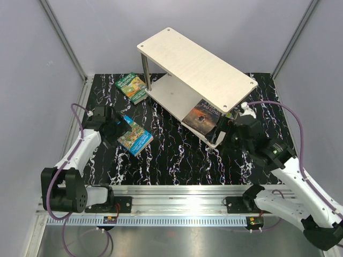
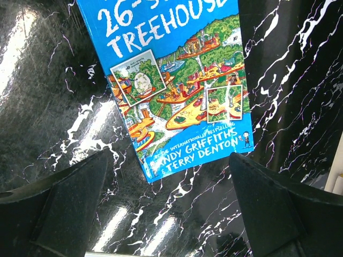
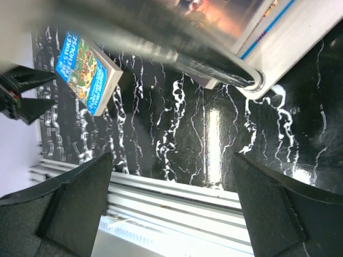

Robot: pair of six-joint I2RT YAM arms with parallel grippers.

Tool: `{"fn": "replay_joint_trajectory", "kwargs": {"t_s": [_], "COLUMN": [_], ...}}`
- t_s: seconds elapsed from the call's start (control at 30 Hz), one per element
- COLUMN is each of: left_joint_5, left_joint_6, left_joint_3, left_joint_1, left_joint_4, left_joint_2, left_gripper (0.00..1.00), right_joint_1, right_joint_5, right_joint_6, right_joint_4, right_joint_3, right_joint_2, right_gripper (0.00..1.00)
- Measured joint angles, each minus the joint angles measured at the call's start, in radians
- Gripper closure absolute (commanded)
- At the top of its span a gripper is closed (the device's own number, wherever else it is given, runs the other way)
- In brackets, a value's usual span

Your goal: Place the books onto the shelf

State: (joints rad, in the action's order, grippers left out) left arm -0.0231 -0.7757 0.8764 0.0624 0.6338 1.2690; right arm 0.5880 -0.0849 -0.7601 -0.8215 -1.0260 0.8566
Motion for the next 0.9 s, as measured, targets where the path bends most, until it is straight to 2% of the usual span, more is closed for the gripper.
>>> {"fn": "replay_joint_trajectory", "kwargs": {"t_s": [0.2,0.3,0.37,0.67,0.8,0.9], "left_joint_5": [-0.004,-0.004,-0.008,-0.03,-0.035,-0.034], "left_joint_6": [0.001,0.002,0.006,0.021,0.023,0.028], "left_joint_3": [0.0,-0.001,-0.004,-0.033,-0.036,-0.036], "left_joint_1": [0.0,-0.001,-0.005,-0.056,-0.077,-0.104], "left_joint_4": [0.001,0.0,0.0,-0.004,0.0,0.003], "left_joint_2": [0.005,0.005,0.005,0.024,0.035,0.045], "left_gripper": [0.01,0.01,0.01,0.01,0.01,0.01], "right_joint_1": [0.299,0.435,0.467,0.449,0.397,0.348], "right_joint_5": [-0.249,-0.291,-0.282,-0.077,0.04,0.117], "right_joint_6": [-0.013,0.037,0.082,0.278,0.308,0.31], "right_joint_4": [-0.053,-0.053,-0.029,0.029,0.042,0.049], "right_joint_3": [-0.122,-0.246,-0.347,-0.792,-0.983,-1.059], "right_joint_2": [0.146,0.335,0.479,1.028,1.222,1.332], "right_gripper": [0.0,0.0,0.0,0.0,0.0,0.0]}}
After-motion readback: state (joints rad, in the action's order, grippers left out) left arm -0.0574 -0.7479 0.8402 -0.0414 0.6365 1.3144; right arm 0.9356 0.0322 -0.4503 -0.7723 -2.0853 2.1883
